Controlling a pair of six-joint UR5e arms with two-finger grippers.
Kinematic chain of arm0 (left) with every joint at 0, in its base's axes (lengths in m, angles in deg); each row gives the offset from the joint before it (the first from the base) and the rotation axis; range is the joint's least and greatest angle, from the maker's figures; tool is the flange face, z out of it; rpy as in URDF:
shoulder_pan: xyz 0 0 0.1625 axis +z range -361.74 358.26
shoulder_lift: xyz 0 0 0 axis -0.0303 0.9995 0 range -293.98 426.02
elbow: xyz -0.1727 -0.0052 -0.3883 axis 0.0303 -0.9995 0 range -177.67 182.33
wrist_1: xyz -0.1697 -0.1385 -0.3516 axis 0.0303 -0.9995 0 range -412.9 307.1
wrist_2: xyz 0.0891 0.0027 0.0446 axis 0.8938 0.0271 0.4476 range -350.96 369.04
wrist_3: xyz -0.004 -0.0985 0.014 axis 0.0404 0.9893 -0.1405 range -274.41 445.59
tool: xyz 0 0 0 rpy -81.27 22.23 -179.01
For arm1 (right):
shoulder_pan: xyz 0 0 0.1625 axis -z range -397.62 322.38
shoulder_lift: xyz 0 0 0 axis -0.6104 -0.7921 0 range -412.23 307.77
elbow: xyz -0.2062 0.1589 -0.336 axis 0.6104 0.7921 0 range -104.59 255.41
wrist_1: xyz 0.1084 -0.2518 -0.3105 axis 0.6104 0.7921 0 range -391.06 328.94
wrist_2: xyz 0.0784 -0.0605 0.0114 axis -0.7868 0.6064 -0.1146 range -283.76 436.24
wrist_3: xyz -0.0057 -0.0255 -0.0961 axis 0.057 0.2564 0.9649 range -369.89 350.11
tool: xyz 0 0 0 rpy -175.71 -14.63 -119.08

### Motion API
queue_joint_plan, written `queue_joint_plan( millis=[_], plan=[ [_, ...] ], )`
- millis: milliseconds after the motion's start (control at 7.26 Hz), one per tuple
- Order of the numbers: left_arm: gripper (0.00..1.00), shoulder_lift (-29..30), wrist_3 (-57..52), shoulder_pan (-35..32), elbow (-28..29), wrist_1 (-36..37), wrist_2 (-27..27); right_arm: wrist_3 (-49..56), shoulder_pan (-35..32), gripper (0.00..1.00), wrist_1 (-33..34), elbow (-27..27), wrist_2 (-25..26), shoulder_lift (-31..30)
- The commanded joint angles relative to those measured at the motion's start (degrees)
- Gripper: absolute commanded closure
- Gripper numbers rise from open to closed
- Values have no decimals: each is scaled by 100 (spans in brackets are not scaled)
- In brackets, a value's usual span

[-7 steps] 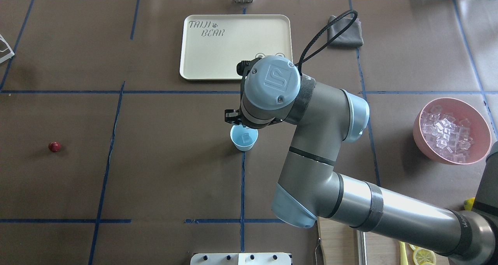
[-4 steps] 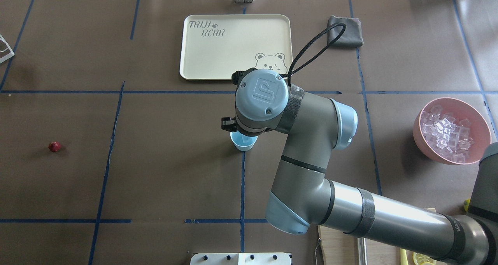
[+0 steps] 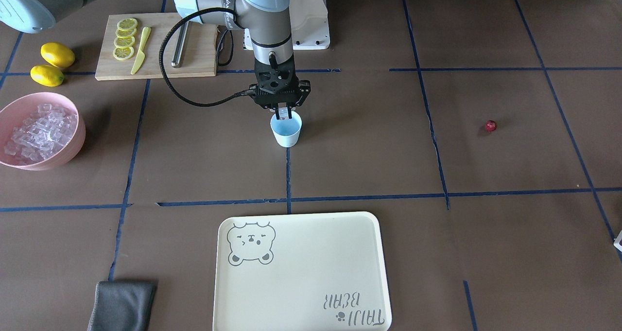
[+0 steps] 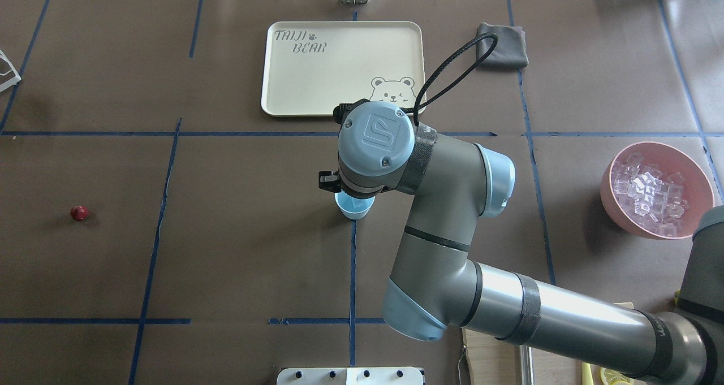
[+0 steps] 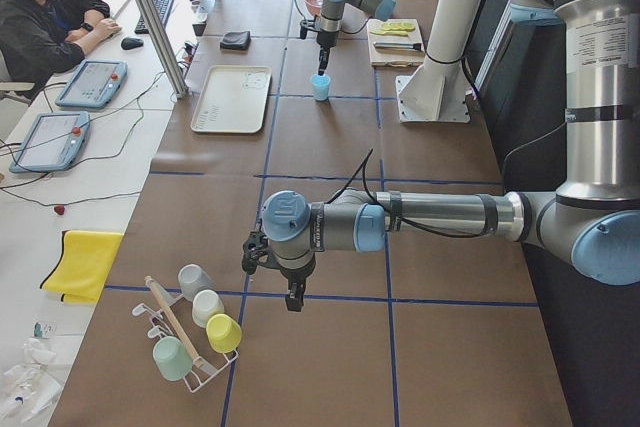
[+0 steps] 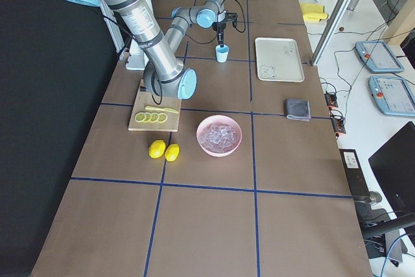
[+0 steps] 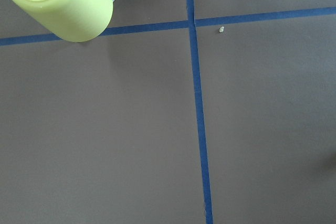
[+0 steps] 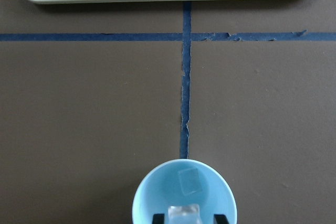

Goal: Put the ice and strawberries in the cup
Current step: 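Open the right gripper to drop the ice cube into the cup, then move the right gripper back over the pink bowl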

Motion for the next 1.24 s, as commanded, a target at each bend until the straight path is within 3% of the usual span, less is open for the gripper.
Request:
queue_joint_plan(
  millis=[0, 689, 826, 964, 1102],
  plan=[
    [0, 0, 0, 0, 0, 0, 0, -2, 2, 0, -1, 1, 17, -2],
    [0, 0, 0, 0, -9, 0, 0, 182, -286, 0, 16, -139, -79, -151],
    [0, 0, 0, 0, -9, 0, 0, 713, -427, 0, 25, -592, -97, -570],
    [0, 9, 0, 0, -9, 0, 0, 1362, -785, 0, 25, -1110, -437, -1087],
    [0, 9, 0, 0, -9, 0, 0, 1978, -1328, 0, 16, -1507, -1119, -1614]
  ],
)
